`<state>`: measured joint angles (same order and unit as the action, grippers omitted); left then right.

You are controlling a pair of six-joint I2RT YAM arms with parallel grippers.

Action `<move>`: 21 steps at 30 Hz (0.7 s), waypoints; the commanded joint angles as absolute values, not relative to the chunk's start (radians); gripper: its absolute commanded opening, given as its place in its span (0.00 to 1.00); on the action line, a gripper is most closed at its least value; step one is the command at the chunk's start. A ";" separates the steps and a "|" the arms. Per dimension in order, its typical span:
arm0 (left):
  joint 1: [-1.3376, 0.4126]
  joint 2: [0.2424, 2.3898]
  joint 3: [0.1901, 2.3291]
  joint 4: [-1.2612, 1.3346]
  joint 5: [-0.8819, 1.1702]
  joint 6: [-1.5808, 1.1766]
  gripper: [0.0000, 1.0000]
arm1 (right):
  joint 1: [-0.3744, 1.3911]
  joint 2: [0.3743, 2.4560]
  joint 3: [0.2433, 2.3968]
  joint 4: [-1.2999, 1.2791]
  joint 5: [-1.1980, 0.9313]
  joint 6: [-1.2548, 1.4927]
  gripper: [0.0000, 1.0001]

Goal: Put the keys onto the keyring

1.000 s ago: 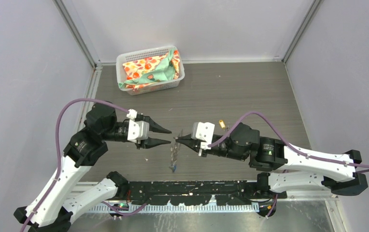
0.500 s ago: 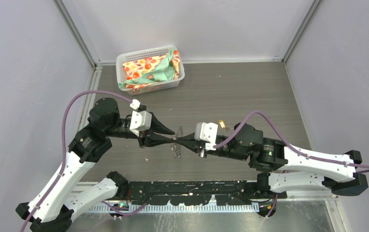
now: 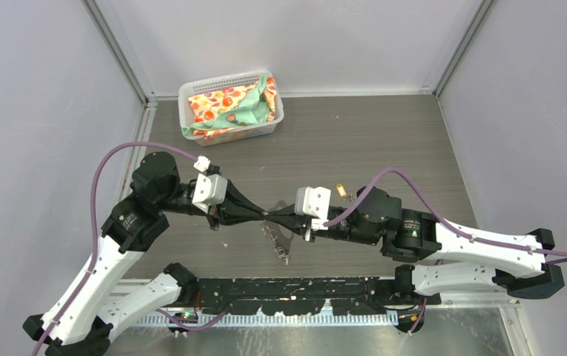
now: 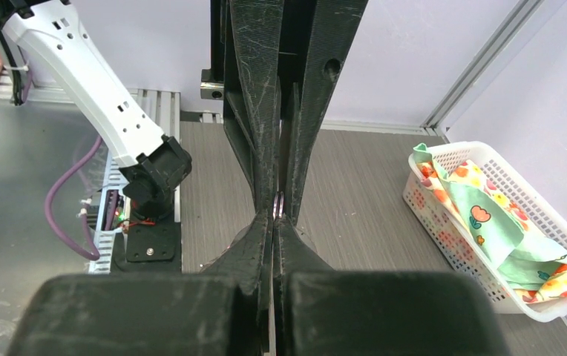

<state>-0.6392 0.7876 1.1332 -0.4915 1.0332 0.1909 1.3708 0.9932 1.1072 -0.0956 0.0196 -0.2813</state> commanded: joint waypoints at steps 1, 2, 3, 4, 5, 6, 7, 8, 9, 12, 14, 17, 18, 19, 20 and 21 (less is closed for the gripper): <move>-0.645 0.773 1.158 -0.443 1.088 0.214 0.12 | 1.370 1.033 1.158 -0.119 0.015 -0.271 0.01; -0.645 0.772 1.157 -0.450 1.087 0.228 0.11 | 1.371 1.040 1.165 -0.133 0.014 -0.269 0.01; -0.645 0.770 1.157 -0.456 1.085 0.243 0.08 | 1.371 1.048 1.175 -0.151 0.014 -0.266 0.01; -0.645 0.768 1.155 -0.459 1.085 0.258 0.02 | 1.370 1.056 1.186 -0.169 -0.003 -0.264 0.01; -0.646 0.766 1.155 -0.461 1.083 0.265 0.01 | 1.370 1.065 1.198 -0.190 -0.024 -0.260 0.01; -0.645 0.765 1.155 -0.469 1.083 0.277 0.00 | 1.370 1.075 1.211 -0.210 -0.028 -0.253 0.01; -0.645 0.764 1.158 -0.481 1.085 0.287 0.00 | 1.369 1.084 1.224 -0.234 -0.031 -0.244 0.01; -0.646 0.764 1.160 -0.497 1.084 0.301 0.00 | 1.367 1.091 1.240 -0.259 -0.039 -0.236 0.03; -0.645 0.764 1.163 -0.522 1.080 0.321 0.00 | 1.366 1.095 1.251 -0.278 -0.040 -0.230 0.04; -0.646 0.768 1.176 -0.626 1.063 0.416 0.00 | 1.363 1.077 1.257 -0.303 -0.022 -0.215 0.12; -0.645 0.770 1.178 -0.668 1.048 0.460 0.00 | 1.362 1.057 1.254 -0.304 -0.009 -0.202 0.26; -0.645 0.767 1.174 -0.675 1.038 0.484 0.00 | 1.357 1.036 1.268 -0.327 -0.003 -0.190 0.34; -0.645 0.765 1.171 -0.674 1.042 0.490 0.00 | 1.356 1.034 1.279 -0.343 -0.003 -0.191 0.36; -0.645 0.764 1.169 -0.673 1.045 0.498 0.00 | 1.356 1.035 1.292 -0.361 -0.003 -0.194 0.37; -0.645 0.765 1.168 -0.677 1.051 0.508 0.00 | 1.356 1.038 1.305 -0.378 -0.003 -0.198 0.37; -0.645 0.764 1.169 -0.688 1.055 0.526 0.00 | 1.356 1.039 1.319 -0.393 -0.003 -0.203 0.38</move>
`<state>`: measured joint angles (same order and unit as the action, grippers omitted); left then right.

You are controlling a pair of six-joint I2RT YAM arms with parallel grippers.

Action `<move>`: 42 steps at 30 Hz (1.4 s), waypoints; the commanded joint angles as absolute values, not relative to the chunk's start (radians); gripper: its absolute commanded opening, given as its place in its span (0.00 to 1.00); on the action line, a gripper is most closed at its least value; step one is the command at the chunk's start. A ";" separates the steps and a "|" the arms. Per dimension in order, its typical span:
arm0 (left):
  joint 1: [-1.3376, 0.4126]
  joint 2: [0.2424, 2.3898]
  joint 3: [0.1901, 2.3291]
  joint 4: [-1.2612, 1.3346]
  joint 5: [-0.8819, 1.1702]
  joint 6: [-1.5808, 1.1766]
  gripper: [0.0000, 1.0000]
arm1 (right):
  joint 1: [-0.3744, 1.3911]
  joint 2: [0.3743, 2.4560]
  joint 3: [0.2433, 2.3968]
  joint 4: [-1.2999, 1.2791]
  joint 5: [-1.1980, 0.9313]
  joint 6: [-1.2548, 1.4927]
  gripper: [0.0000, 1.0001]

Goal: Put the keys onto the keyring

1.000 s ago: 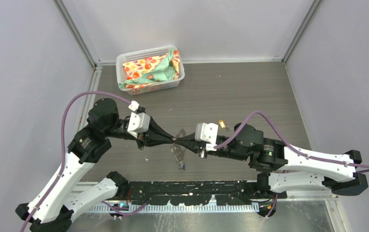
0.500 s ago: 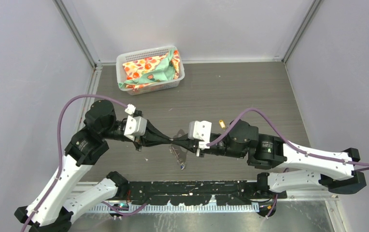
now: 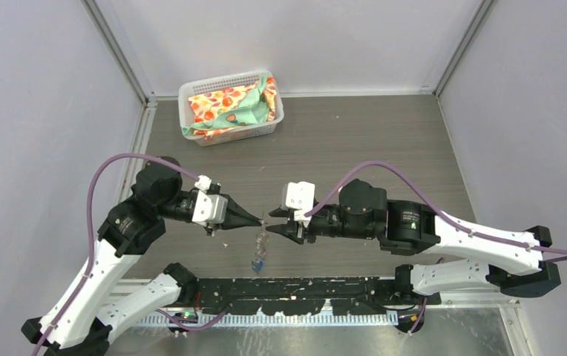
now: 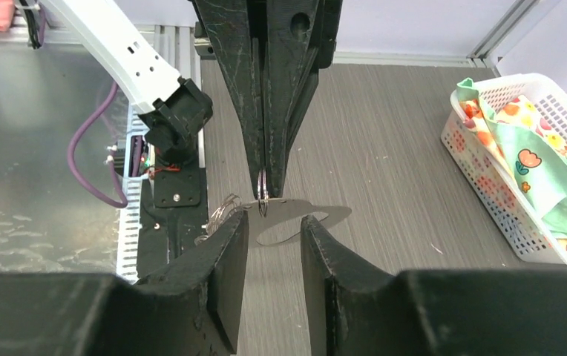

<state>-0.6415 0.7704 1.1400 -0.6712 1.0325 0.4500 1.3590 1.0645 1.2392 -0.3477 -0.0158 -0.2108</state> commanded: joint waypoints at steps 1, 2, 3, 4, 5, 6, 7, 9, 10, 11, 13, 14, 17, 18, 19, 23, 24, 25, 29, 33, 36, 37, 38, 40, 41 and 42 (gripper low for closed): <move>-0.645 0.764 1.169 -0.697 1.057 0.545 0.00 | 1.354 1.046 1.331 -0.408 -0.004 -0.209 0.38; -0.646 0.762 1.168 -0.705 1.057 0.563 0.00 | 1.354 1.051 1.342 -0.419 -0.008 -0.213 0.38; -0.646 0.761 1.167 -0.716 1.056 0.591 0.00 | 1.352 1.058 1.354 -0.430 -0.012 -0.216 0.38; -0.646 0.762 1.168 -0.726 1.053 0.611 0.00 | 1.352 1.066 1.365 -0.437 -0.024 -0.217 0.38; -0.646 0.764 1.171 -0.738 1.047 0.629 0.00 | 1.349 1.077 1.377 -0.444 -0.036 -0.219 0.38; -0.647 0.768 1.175 -0.751 1.040 0.646 0.00 | 1.348 1.085 1.389 -0.449 -0.047 -0.221 0.37; -0.647 0.773 1.181 -0.764 1.033 0.660 0.00 | 1.348 1.095 1.399 -0.457 -0.060 -0.225 0.37; -0.646 0.787 1.195 -0.785 1.026 0.670 0.00 | 1.348 1.116 1.422 -0.480 -0.075 -0.232 0.37; -0.645 0.793 1.201 -0.790 1.024 0.671 0.00 | 1.347 1.128 1.436 -0.496 -0.079 -0.234 0.36; -0.646 0.796 1.205 -0.791 1.022 0.671 0.00 | 1.347 1.138 1.449 -0.514 -0.082 -0.237 0.36; -0.645 0.798 1.208 -0.790 1.018 0.672 0.00 | 1.345 1.157 1.472 -0.548 -0.090 -0.241 0.35; -0.646 0.799 1.208 -0.791 1.016 0.672 0.00 | 1.345 1.165 1.483 -0.563 -0.093 -0.242 0.35; -0.646 0.804 1.215 -0.794 1.009 0.672 0.00 | 1.342 1.189 1.513 -0.605 -0.095 -0.246 0.34; -0.646 0.806 1.216 -0.795 1.003 0.672 0.00 | 1.341 1.195 1.521 -0.613 -0.095 -0.247 0.34; -0.647 0.808 1.216 -0.795 1.001 0.670 0.00 | 1.341 1.197 1.524 -0.617 -0.097 -0.249 0.33; -0.646 0.814 1.222 -0.798 0.998 0.667 0.00 | 1.341 1.205 1.527 -0.617 -0.089 -0.256 0.26; -0.645 0.814 1.225 -0.798 0.997 0.665 0.00 | 1.341 1.208 1.529 -0.618 -0.085 -0.256 0.25; -0.647 0.816 1.227 -0.797 0.997 0.662 0.00 | 1.341 1.211 1.530 -0.619 -0.083 -0.257 0.24; -0.647 0.817 1.231 -0.794 1.008 0.660 0.00 | 1.340 1.224 1.536 -0.628 -0.047 -0.263 0.21; -0.646 0.819 1.232 -0.793 1.015 0.657 0.00 | 1.340 1.217 1.521 -0.602 -0.024 -0.260 0.28; -0.647 0.818 1.234 -0.795 1.018 0.655 0.00 | 1.340 1.214 1.513 -0.591 -0.010 -0.260 0.28; -0.646 0.818 1.233 -0.794 1.021 0.655 0.00 | 1.341 1.214 1.513 -0.589 -0.007 -0.264 0.25; -0.647 0.818 1.234 -0.795 1.025 0.655 0.00 | 1.340 1.211 1.511 -0.583 -0.004 -0.264 0.21; -0.647 0.817 1.231 -0.795 1.033 0.655 0.00 | 1.341 1.204 1.501 -0.563 -0.003 -0.265 0.09; -0.647 0.816 1.228 -0.793 1.036 0.654 0.00 | 1.340 1.198 1.490 -0.548 -0.003 -0.263 0.04; -0.646 0.816 1.226 -0.789 1.040 0.653 0.00 | 1.341 1.191 1.478 -0.530 -0.003 -0.258 0.02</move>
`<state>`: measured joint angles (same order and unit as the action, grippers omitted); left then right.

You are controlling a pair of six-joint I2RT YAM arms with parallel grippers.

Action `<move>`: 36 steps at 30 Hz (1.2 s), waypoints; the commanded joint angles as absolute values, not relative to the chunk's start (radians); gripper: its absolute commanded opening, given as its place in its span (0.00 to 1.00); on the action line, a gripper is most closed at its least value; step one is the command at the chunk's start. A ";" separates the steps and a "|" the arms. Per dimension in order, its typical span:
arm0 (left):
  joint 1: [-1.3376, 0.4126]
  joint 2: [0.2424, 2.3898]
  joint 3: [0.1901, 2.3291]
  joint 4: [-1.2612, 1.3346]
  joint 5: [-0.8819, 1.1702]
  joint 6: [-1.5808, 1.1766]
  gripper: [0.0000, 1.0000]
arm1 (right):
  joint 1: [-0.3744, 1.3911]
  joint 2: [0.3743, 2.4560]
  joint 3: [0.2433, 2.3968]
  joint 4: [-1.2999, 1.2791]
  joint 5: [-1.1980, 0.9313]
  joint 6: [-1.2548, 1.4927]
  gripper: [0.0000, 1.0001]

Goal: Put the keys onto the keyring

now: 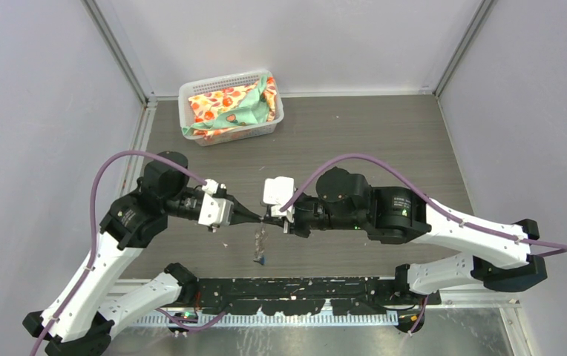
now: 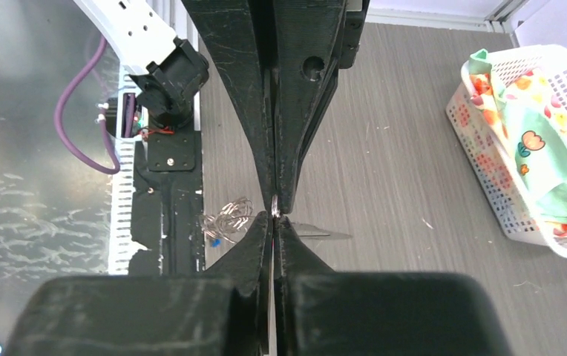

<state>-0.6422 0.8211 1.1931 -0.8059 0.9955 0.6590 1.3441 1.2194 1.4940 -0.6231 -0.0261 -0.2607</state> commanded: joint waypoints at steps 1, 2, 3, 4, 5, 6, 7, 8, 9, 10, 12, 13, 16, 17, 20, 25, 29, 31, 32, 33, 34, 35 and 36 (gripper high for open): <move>-0.646 0.815 1.224 -0.783 1.044 0.649 0.00 | 1.341 1.186 1.466 -0.519 -0.003 -0.255 0.01; -0.647 0.815 1.221 -0.773 1.046 0.632 0.00 | 1.340 1.184 1.456 -0.513 -0.003 -0.254 0.01; -0.646 0.815 1.218 -0.760 1.049 0.621 0.00 | 1.341 1.184 1.452 -0.509 -0.003 -0.251 0.01; -0.647 0.815 1.214 -0.742 1.054 0.610 0.00 | 1.340 1.184 1.447 -0.505 -0.003 -0.251 0.01; -0.647 0.814 1.209 -0.723 1.056 0.590 0.00 | 1.341 1.182 1.441 -0.497 0.013 -0.248 0.01; -0.646 0.812 1.204 -0.703 1.054 0.562 0.04 | 1.341 1.178 1.435 -0.491 0.032 -0.246 0.01; -0.646 0.811 1.201 -0.687 1.050 0.535 0.12 | 1.341 1.170 1.426 -0.482 0.038 -0.243 0.01; -0.646 0.809 1.198 -0.686 1.049 0.529 0.16 | 1.340 1.160 1.416 -0.471 0.041 -0.240 0.01; -0.646 0.806 1.196 -0.693 1.048 0.531 0.20 | 1.340 1.148 1.404 -0.458 0.045 -0.239 0.01; -0.646 0.804 1.195 -0.706 1.046 0.534 0.22 | 1.340 1.137 1.393 -0.439 0.045 -0.235 0.01; -0.647 0.802 1.192 -0.735 1.045 0.544 0.24 | 1.339 1.118 1.377 -0.421 0.041 -0.231 0.01; -0.647 0.803 1.191 -0.746 1.044 0.545 0.24 | 1.337 1.111 1.370 -0.414 0.039 -0.229 0.01; -0.646 0.798 1.180 -0.763 1.017 0.538 0.24 | 1.338 1.089 1.343 -0.382 0.038 -0.226 0.01; -0.646 0.793 1.177 -0.769 1.005 0.536 0.24 | 1.338 1.078 1.328 -0.365 0.037 -0.223 0.01; -0.646 0.775 1.154 -0.758 0.970 0.510 0.25 | 1.337 1.027 1.255 -0.276 0.026 -0.205 0.01; -0.646 0.774 1.131 -0.673 0.954 0.420 0.28 | 1.338 1.012 1.227 -0.250 0.013 -0.202 0.01; -0.646 0.807 1.161 -0.688 0.982 0.424 0.31 | 1.338 1.020 1.238 -0.260 0.014 -0.203 0.01; -0.647 0.816 1.162 -0.673 0.980 0.418 0.32 | 1.337 1.021 1.238 -0.256 0.013 -0.204 0.01; -0.646 0.817 1.159 -0.662 0.974 0.417 0.32 | 1.337 1.023 1.238 -0.255 0.014 -0.204 0.01; -0.647 0.818 1.157 -0.652 0.967 0.414 0.32 | 1.337 1.025 1.238 -0.254 -0.016 -0.203 0.01; -0.646 0.819 1.156 -0.645 0.965 0.410 0.32 | 1.336 1.027 1.237 -0.253 -0.021 -0.204 0.01; -0.646 0.819 1.157 -0.638 0.967 0.406 0.32 | 1.337 1.029 1.236 -0.255 -0.023 -0.204 0.01; -0.647 0.821 1.158 -0.632 0.971 0.399 0.32 | 1.336 1.030 1.236 -0.256 -0.025 -0.205 0.01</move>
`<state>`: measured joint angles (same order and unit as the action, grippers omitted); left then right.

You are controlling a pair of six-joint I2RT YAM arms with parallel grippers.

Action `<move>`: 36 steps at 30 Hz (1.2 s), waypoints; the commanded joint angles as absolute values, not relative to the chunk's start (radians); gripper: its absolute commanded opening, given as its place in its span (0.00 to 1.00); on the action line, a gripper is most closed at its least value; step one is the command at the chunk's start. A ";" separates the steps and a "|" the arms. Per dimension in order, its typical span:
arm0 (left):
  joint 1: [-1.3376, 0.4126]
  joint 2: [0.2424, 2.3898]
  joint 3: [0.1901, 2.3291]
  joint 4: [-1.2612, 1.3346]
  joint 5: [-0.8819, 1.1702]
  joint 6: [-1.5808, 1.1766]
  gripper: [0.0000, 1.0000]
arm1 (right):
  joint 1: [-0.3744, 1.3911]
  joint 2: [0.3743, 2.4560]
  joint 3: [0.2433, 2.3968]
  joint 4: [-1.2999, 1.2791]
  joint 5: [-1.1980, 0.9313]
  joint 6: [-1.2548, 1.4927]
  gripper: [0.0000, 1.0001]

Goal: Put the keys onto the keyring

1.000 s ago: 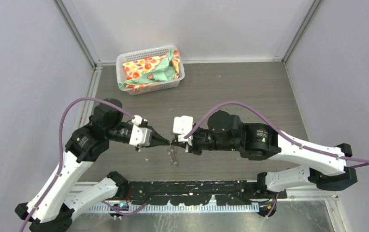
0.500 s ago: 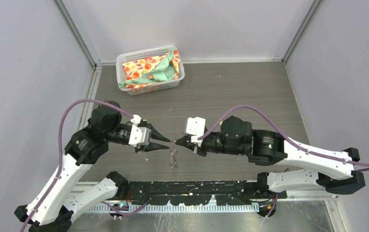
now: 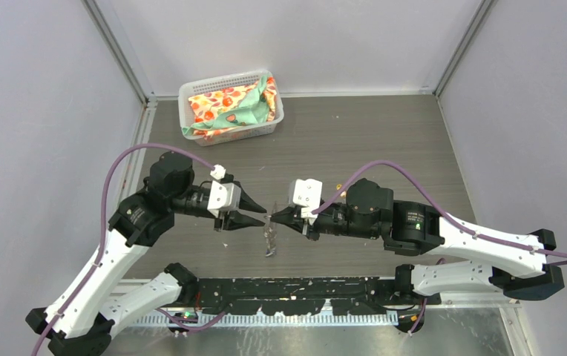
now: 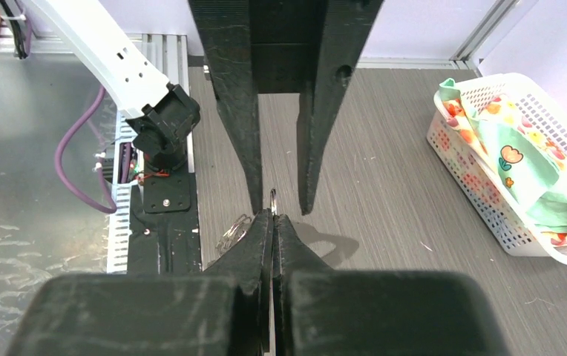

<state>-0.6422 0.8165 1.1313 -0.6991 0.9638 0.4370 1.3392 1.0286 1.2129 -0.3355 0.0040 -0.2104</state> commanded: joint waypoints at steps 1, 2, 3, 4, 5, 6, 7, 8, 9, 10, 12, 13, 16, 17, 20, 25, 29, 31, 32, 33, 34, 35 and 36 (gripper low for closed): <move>-0.646 0.823 1.160 -0.624 0.972 0.393 0.31 | 1.337 1.031 1.236 -0.258 -0.028 -0.206 0.01; -0.646 0.824 1.160 -0.618 0.973 0.391 0.30 | 1.336 1.032 1.236 -0.259 -0.030 -0.206 0.01; -0.646 0.824 1.161 -0.614 0.971 0.391 0.28 | 1.337 1.032 1.236 -0.259 -0.032 -0.206 0.01; -0.646 0.824 1.161 -0.610 0.970 0.389 0.26 | 1.336 1.034 1.238 -0.261 -0.035 -0.206 0.01; -0.647 0.823 1.163 -0.606 0.972 0.385 0.25 | 1.336 1.037 1.238 -0.262 -0.036 -0.206 0.01; -0.647 0.821 1.164 -0.603 0.980 0.382 0.23 | 1.335 1.038 1.239 -0.264 -0.035 -0.205 0.01; -0.647 0.819 1.164 -0.603 0.991 0.380 0.22 | 1.335 1.039 1.238 -0.263 -0.034 -0.206 0.01; -0.646 0.817 1.164 -0.603 1.003 0.375 0.21 | 1.335 1.039 1.238 -0.262 -0.031 -0.206 0.01; -0.646 0.813 1.164 -0.604 1.015 0.370 0.21 | 1.336 1.038 1.237 -0.259 -0.027 -0.206 0.01; -0.646 0.810 1.164 -0.612 1.028 0.371 0.21 | 1.336 1.036 1.235 -0.255 -0.023 -0.206 0.01; -0.647 0.803 1.166 -0.646 1.055 0.398 0.20 | 1.335 1.032 1.231 -0.245 -0.015 -0.206 0.01; -0.646 0.800 1.166 -0.664 1.067 0.414 0.21 | 1.334 1.028 1.228 -0.240 -0.012 -0.204 0.01; -0.646 0.791 1.161 -0.689 1.076 0.453 0.22 | 1.334 1.022 1.223 -0.232 -0.009 -0.200 0.01; -0.646 0.790 1.161 -0.689 1.074 0.456 0.22 | 1.335 1.023 1.222 -0.233 -0.010 -0.199 0.01; -0.646 0.790 1.164 -0.695 1.075 0.475 0.22 | 1.334 1.024 1.223 -0.235 -0.012 -0.196 0.01; -0.646 0.788 1.157 -0.666 1.051 0.465 0.23 | 1.334 1.033 1.229 -0.239 -0.021 -0.195 0.01; -0.646 0.791 1.155 -0.614 1.028 0.424 0.22 | 1.334 1.040 1.232 -0.233 -0.029 -0.195 0.01; -0.646 0.794 1.154 -0.601 1.028 0.413 0.20 | 1.334 1.045 1.236 -0.230 -0.033 -0.197 0.01; -0.646 0.795 1.154 -0.595 1.029 0.406 0.19 | 1.334 1.047 1.238 -0.231 -0.035 -0.198 0.01; -0.646 0.796 1.154 -0.594 1.032 0.402 0.19 | 1.333 1.049 1.237 -0.228 -0.034 -0.198 0.01; -0.646 0.796 1.153 -0.594 1.034 0.401 0.17 | 1.332 1.049 1.235 -0.225 -0.034 -0.198 0.01; -0.646 0.795 1.151 -0.595 1.035 0.400 0.16 | 1.332 1.049 1.234 -0.219 -0.036 -0.198 0.01; -0.647 0.795 1.149 -0.598 1.035 0.399 0.15 | 1.331 1.048 1.231 -0.216 -0.040 -0.198 0.01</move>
<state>-0.6422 0.7986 1.1313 -0.6407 1.0313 0.4244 1.3365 1.0500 1.2125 -0.3042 -0.0277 -0.2062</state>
